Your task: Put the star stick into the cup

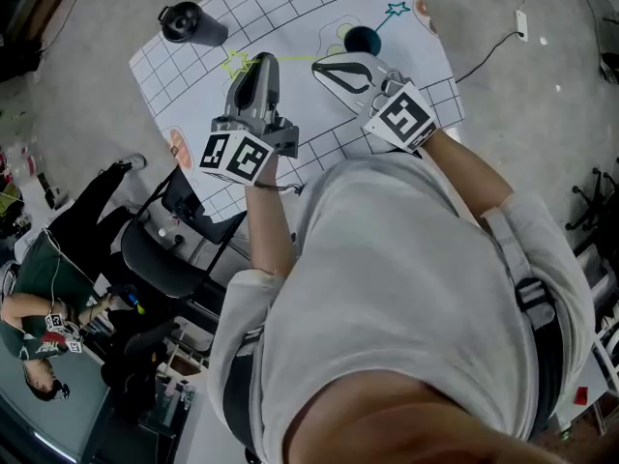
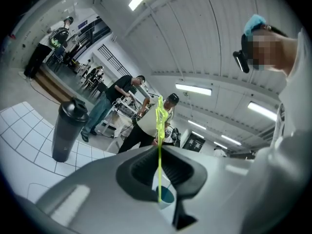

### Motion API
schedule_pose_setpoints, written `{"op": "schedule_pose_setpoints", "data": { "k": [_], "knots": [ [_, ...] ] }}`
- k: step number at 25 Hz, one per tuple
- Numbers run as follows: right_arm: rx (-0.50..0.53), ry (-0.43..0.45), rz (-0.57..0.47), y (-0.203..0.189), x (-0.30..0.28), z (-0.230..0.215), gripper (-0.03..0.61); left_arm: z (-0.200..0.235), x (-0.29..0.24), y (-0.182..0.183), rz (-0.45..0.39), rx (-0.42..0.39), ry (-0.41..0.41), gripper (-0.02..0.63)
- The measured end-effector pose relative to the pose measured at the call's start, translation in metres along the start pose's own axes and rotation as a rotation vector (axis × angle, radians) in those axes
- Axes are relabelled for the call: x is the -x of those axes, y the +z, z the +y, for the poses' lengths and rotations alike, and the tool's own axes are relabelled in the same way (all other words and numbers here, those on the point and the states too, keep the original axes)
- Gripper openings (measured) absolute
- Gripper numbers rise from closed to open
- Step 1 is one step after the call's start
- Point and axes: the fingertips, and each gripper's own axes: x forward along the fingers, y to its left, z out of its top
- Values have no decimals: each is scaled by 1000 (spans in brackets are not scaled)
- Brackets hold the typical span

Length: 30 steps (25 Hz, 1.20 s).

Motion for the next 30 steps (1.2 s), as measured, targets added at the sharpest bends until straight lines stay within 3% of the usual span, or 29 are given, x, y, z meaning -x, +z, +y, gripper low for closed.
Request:
{"op": "schedule_pose_setpoints", "data": {
  "k": [10, 16, 30],
  "knots": [
    [-113, -85, 155, -82, 90, -19, 0, -52, -56, -18, 71, -108, -52, 12],
    [-185, -151, 167, -101, 108, -20, 0, -52, -74, -55, 209, -169, -60, 12],
    [-301, -193, 205, -139, 148, -53, 0, -37, -104, -125, 353, -140, 51, 23]
  ]
}}
